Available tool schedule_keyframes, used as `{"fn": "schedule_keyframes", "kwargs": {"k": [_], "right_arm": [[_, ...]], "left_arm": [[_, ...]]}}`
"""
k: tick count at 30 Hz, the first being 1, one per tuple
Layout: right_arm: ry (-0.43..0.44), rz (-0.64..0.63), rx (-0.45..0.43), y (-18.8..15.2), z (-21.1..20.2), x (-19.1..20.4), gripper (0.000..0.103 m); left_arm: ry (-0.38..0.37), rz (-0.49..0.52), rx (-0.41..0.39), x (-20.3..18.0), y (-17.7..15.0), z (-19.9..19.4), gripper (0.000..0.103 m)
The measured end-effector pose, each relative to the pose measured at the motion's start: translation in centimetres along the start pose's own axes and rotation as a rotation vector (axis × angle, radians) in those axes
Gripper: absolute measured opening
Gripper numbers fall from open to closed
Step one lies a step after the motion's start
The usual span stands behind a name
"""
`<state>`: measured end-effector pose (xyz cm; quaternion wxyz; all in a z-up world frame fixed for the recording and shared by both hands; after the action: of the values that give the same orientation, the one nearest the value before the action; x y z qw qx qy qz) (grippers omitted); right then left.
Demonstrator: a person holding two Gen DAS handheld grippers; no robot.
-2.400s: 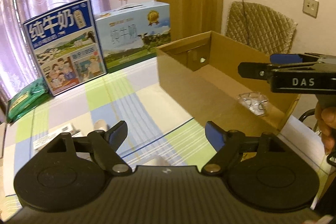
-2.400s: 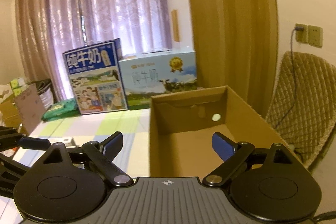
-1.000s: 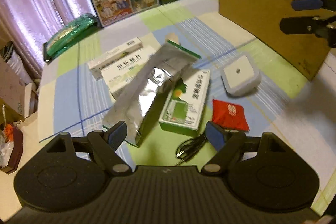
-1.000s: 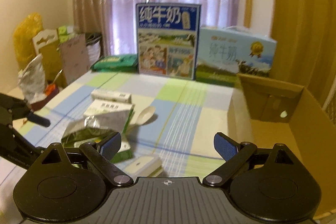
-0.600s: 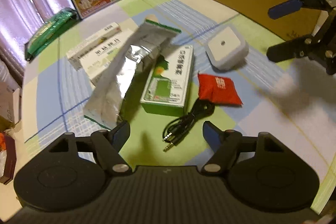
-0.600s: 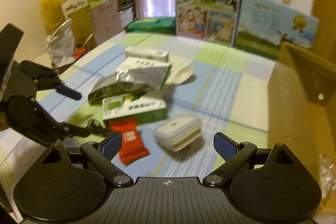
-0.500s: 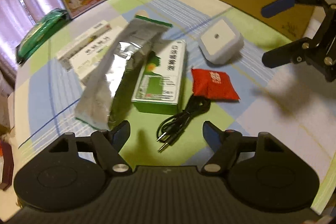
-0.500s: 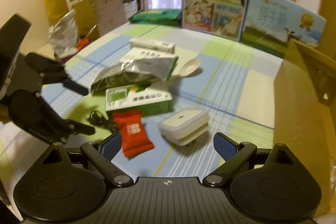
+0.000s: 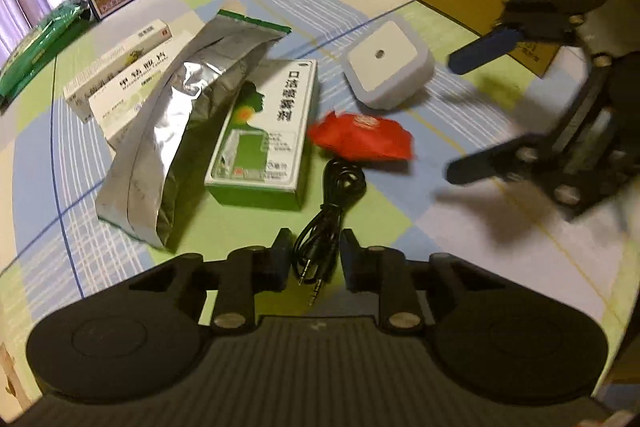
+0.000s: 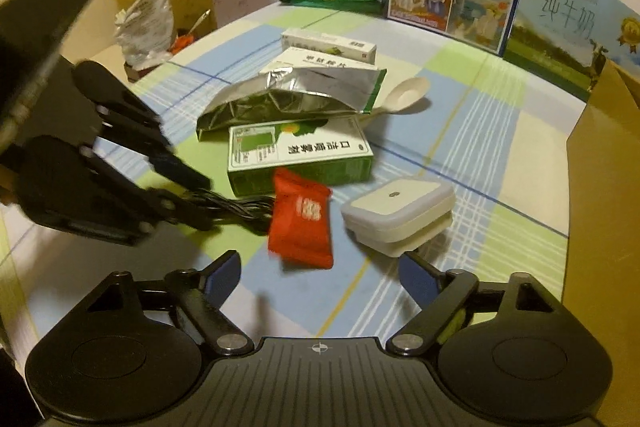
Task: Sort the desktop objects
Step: 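Grasp black cable with left tool while right tool reaches red candy packet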
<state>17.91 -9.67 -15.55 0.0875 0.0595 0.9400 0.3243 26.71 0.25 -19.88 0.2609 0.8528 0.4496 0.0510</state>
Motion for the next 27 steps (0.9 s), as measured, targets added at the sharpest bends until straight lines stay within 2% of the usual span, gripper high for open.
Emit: {"fn": "schedule_keyframes", "kwargs": {"k": [7,12,17,21,22,23,27], "right_arm": [[0.070,0.051,0.033,0.1,1.3,0.3,0.074],[0.067,0.063,0.014,0.7,2.2,0.6,0.069],[0.074,0.137,-0.005,1.5,2.9,-0.1,0.057],[0.093,0.128,0.002,1.6,3.7,0.3,0.055],[0.098,0.125,0.005,1.6,3.9,0.4,0.050],[0.102,0.123,0.011,1.6,4.0,0.5,0.039],[0.073,0.127,0.028,1.5,3.5,0.3,0.037]], "left_arm": [[-0.020,0.023,0.006,-1.2,-0.1,-0.6,0.021],[0.000,0.023,0.012,-0.9,-0.3,-0.3,0.022],[0.014,0.014,0.002,-0.4,-0.3,-0.4,0.024],[0.011,0.025,-0.007,-0.5,-0.1,-0.2,0.024],[0.010,0.027,-0.008,-0.6,-0.1,-0.1,0.024],[0.007,0.027,-0.009,-0.7,-0.1,0.0,0.024],[0.001,0.024,-0.003,-0.9,-0.1,0.3,0.024]]}}
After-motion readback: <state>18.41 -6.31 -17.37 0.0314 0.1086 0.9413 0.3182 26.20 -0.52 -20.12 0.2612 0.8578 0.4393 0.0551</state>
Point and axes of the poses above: each gripper's, at about its wrist camera, not at the fingertips, and z roughly the way its jaws point, x to its left, y to its top, the point moved 5 cm from there along z, roughly the way its jaws point, and after that the axes turned 12 degrees about -y, right-handed, at the moved point
